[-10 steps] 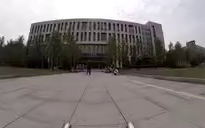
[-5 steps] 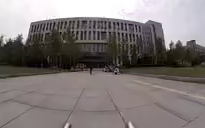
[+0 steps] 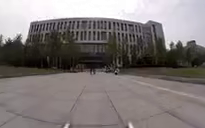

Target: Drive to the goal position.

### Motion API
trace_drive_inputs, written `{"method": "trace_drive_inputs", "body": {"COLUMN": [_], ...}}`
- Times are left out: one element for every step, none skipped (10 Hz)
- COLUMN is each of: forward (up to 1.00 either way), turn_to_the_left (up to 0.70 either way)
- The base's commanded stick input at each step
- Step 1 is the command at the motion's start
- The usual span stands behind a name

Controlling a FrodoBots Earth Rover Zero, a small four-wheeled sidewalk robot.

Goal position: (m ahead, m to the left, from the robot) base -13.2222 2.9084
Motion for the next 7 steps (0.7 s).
{"method": "trace_drive_inputs", "body": {"forward": [0.85,0.85,0.85,0.85,0.85,0.85,0.21], "turn_to_the_left": [0.00,0.00,0.00,0.00,0.00,0.00,0.00]}}
